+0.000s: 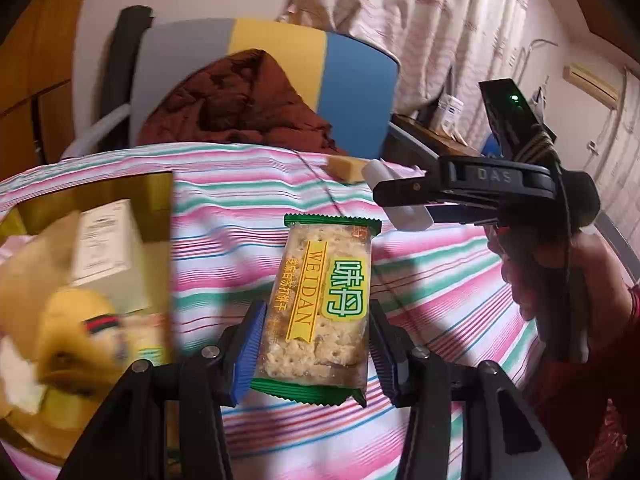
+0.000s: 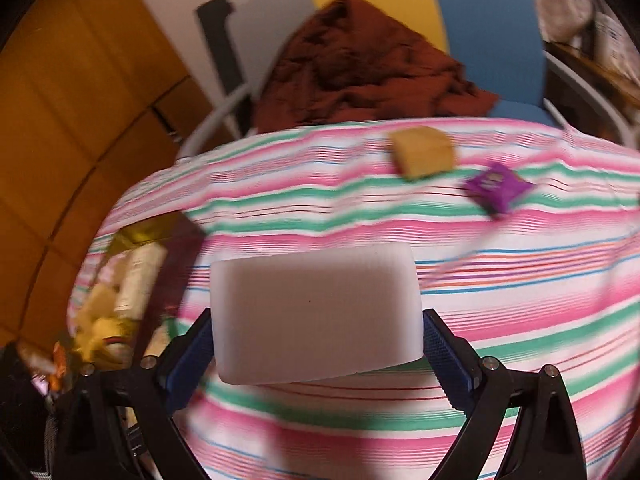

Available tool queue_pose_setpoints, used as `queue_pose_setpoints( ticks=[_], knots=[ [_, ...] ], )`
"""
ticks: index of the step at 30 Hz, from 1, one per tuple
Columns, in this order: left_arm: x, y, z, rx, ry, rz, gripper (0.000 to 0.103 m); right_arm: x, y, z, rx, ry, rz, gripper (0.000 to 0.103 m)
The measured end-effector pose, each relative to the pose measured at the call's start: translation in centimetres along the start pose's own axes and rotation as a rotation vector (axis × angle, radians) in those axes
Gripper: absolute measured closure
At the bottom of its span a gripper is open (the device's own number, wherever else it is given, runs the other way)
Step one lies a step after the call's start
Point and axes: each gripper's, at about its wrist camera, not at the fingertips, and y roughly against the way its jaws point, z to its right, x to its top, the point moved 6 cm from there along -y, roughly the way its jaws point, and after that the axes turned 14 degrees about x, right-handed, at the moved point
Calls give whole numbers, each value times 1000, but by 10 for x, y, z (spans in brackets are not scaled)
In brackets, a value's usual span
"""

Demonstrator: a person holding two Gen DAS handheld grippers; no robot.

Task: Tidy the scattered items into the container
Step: 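Carry the white sponge and snack bar over the gold tray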

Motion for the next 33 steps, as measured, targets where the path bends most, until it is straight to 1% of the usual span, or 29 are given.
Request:
queue_pose_setpoints(
  ticks=[4,8,11,15,19,22,26,28,29,33],
  knots=[
    [-1,19,-36,44,55,26,53,-6,-14,-55,60,87,-9,6],
    [-3,38,-85,107,132,53,53,-10,-29,-106,94,207,-28,5],
    [-3,46,-123,152,195,63,53,-9,-44,-141,114,307,-45,5],
    [-2,54,-174,214,276,74,53,-6,-69,-175,110,424,-81,5],
    [-2,51,-220,273,344,62,53,0,-96,-197,93,524,-132,4],
    [-7,44,-243,306,385,36,53,3,-119,-210,71,612,-175,3],
    [-14,22,-265,335,397,-53,53,6,-144,-215,24,699,-220,1],
    [-16,13,-268,365,390,-89,53,9,-154,-209,-10,704,-244,0],
    [-19,15,-269,369,390,-90,52,11,-156,-207,-15,690,-248,0],
    [-19,25,-266,346,413,-46,48,12,-150,-205,31,614,-233,0]
  ],
)
